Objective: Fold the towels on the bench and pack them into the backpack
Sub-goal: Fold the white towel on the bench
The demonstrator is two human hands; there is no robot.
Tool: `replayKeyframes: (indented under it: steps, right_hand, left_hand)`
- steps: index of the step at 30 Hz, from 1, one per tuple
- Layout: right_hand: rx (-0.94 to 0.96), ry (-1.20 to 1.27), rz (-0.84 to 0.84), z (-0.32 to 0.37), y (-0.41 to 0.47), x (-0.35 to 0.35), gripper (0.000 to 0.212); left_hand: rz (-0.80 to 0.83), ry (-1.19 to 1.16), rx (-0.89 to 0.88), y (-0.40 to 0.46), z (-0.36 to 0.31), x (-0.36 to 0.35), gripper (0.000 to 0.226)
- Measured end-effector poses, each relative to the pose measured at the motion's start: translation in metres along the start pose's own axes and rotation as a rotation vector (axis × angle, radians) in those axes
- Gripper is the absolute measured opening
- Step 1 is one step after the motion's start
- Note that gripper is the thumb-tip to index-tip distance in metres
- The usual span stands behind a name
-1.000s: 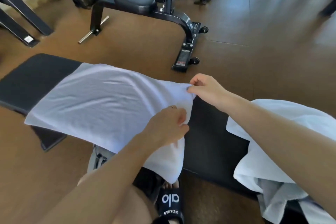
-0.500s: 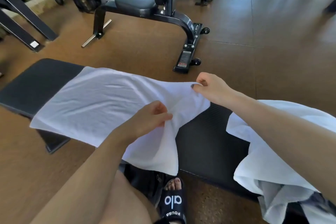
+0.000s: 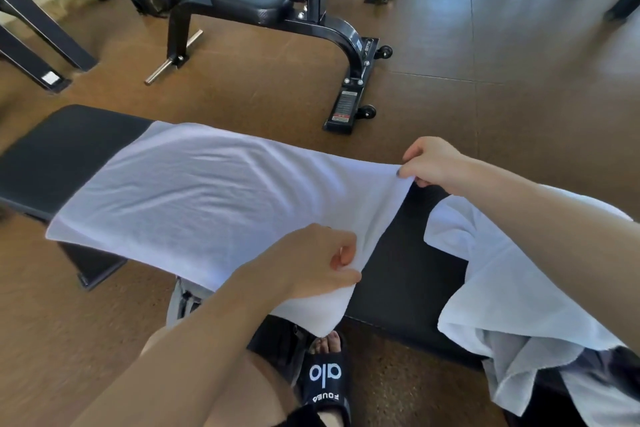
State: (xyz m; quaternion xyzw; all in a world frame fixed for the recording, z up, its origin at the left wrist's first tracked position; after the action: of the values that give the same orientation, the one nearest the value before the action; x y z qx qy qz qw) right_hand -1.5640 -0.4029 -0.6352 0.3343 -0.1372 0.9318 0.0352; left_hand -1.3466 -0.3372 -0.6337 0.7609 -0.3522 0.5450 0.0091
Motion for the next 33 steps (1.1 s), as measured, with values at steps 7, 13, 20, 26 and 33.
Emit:
replayKeyframes:
  steps: [7, 13, 20, 26, 33]
  right_hand:
    - [-0.022, 0.113, 0.116, 0.0, -0.019, -0.023, 0.042]
    - [0.019, 0.051, -0.059, -0.009, -0.013, -0.002, 0.049]
    - [-0.023, 0.124, 0.019, -0.017, -0.028, -0.016, 0.063]
    - [-0.031, 0.138, -0.054, -0.023, -0.036, -0.018, 0.047]
    - [-0.085, 0.616, -0.01, -0.016, -0.049, -0.038, 0.049]
  left_hand:
    - [0.019, -0.095, -0.002, 0.0, 0.002, 0.008, 0.021]
    - [0.051, -0.095, 0.036, -0.003, 0.004, -0.001, 0.011]
    - [-0.121, 0.05, -0.129, -0.019, -0.021, 0.017, 0.031]
    - [-0.173, 0.501, -0.15, -0.024, -0.04, -0.005, 0.028]
    - [0.078, -0.125, 0.192, -0.019, -0.005, 0.0, 0.024]
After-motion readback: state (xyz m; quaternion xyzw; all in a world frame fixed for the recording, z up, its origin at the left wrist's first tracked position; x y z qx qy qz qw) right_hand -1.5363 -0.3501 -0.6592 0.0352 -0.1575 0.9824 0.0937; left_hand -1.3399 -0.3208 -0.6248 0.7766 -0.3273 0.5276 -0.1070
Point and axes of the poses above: each hand's wrist, its own y-axis towards the middle knuckle, its own x-axis out of the back of the hand, z = x × y, the point moved 10 cm from there along y, towards the middle knuckle, and after that the axes turned 14 degrees about x, right-handed, at the moved point
